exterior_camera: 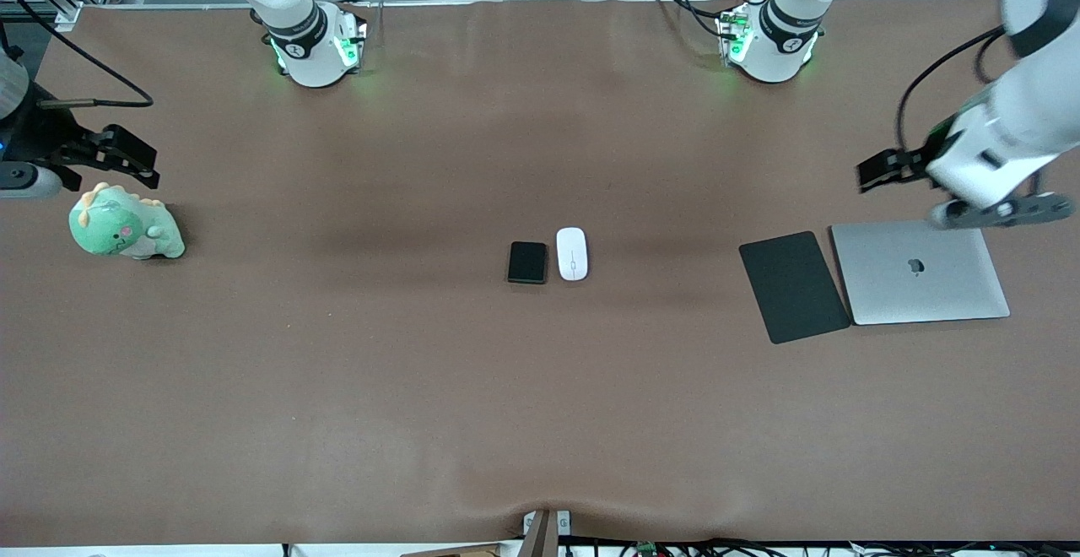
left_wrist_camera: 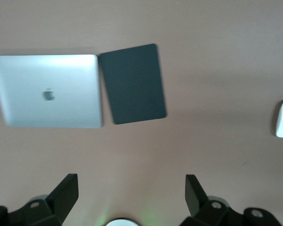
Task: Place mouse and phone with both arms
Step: 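Reach the left gripper to the white mouse while the right gripper moves out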
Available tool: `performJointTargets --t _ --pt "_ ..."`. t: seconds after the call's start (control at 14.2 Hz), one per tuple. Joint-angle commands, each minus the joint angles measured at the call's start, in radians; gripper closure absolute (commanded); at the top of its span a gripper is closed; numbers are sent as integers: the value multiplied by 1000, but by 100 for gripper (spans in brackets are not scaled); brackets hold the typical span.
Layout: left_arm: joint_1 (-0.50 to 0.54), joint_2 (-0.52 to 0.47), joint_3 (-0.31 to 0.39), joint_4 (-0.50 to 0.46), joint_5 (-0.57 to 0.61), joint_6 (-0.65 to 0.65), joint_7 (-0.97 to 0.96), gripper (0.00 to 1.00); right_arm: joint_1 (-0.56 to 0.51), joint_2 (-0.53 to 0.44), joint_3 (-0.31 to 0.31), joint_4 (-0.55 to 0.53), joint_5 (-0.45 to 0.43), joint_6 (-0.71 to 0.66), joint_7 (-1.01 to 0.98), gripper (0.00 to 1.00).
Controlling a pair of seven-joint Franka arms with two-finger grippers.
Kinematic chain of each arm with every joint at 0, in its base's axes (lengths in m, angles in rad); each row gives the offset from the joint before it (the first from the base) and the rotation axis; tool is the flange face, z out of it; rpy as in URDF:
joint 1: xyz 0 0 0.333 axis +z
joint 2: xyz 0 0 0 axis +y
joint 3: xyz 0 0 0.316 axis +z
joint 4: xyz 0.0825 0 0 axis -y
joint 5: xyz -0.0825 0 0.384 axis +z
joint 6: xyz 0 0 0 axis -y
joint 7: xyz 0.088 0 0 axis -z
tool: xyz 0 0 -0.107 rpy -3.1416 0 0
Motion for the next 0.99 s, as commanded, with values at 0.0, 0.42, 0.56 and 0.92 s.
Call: performJointTargets --t 0.0,0.42,0.56,0.92 --pt "-66 90 -57 20 1 66 -108 0 51 19 4 6 -5 -8 20 0" --pt "-324 351 -55 17 9 396 -456 0 141 62 5 11 3 -6 116 0" --pt "-388 428 -56 19 68 491 -595 0 158 81 5 12 13 0 116 0" --pt "-486 566 -56 25 107 660 -766 0 246 194 5 40 70 83 195 0"
